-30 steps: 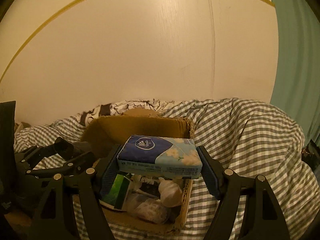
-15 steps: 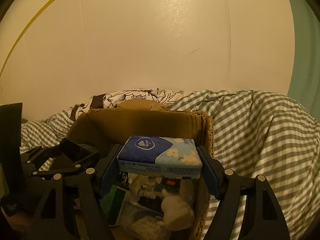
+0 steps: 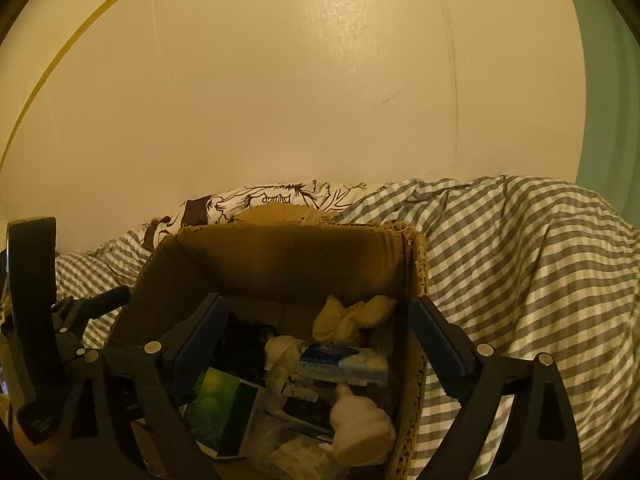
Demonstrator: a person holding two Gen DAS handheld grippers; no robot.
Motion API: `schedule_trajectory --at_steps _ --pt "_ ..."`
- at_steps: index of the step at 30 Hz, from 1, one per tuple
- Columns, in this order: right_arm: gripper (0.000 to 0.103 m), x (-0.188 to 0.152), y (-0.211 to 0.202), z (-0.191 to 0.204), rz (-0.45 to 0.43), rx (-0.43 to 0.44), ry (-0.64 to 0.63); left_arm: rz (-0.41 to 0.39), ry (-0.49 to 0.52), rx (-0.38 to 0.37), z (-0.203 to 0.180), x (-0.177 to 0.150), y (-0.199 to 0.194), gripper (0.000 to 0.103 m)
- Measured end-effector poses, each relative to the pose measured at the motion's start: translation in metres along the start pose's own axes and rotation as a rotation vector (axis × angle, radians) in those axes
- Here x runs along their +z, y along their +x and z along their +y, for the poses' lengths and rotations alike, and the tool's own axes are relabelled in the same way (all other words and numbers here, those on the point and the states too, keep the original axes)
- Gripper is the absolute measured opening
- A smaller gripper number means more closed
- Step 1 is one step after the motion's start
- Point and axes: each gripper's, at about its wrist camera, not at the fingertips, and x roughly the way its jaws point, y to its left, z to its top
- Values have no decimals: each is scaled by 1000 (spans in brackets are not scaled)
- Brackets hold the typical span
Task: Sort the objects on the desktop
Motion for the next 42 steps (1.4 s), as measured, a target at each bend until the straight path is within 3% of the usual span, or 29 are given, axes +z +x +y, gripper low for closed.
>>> schedule_trajectory --at_steps 6,14,24,32,42 --pt "94 11 -34 8 -14 -19 15 -21 -1 9 8 1 -36 103" --pt "95 20 -105 26 -48 -36 43 -90 -4 2 25 10 -115 103" --pt "95 2 -193 49 -73 -93 31 -149 -20 -37 38 -3 -198 103" --pt "96 -29 -235 68 -75 -143 -9 -179 -36 -49 41 -22 -237 103" --pt "103 -67 -249 60 -60 -168 34 -182 -52 -52 33 -51 -250 103"
